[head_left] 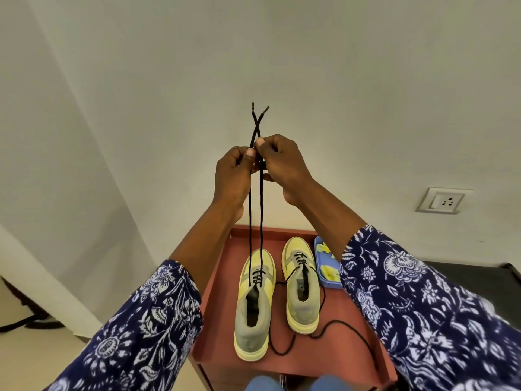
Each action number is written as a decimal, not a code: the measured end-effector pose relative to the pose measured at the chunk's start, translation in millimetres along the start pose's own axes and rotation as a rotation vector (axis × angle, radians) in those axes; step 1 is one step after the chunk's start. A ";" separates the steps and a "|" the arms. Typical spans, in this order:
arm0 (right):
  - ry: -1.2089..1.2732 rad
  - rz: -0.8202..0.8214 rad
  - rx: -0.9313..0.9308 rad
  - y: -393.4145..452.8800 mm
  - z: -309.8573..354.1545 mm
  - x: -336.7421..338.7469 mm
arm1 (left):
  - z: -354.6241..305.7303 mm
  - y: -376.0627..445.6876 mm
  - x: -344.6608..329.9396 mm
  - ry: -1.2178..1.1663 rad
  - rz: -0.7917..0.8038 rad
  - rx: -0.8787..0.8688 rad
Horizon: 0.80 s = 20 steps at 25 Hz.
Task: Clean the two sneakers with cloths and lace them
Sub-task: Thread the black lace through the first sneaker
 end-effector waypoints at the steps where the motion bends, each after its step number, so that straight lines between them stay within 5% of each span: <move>1: -0.022 0.001 0.008 0.8 3.1 0.8 | -2.2 -0.6 0.2 0.008 -0.012 -0.003; 20: 0.130 -0.110 0.029 16.2 38.1 19.5 | -47.7 -8.5 -2.4 -0.036 -0.045 -0.056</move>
Point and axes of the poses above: each hand's wrist, its own y-axis towards the middle knuckle, its own x-axis out of the back of the hand, z = x × y, the point moved 6 cm from there along y, towards the middle knuckle, and after that the axes turned 14 degrees about x, right-handed, at the moved point
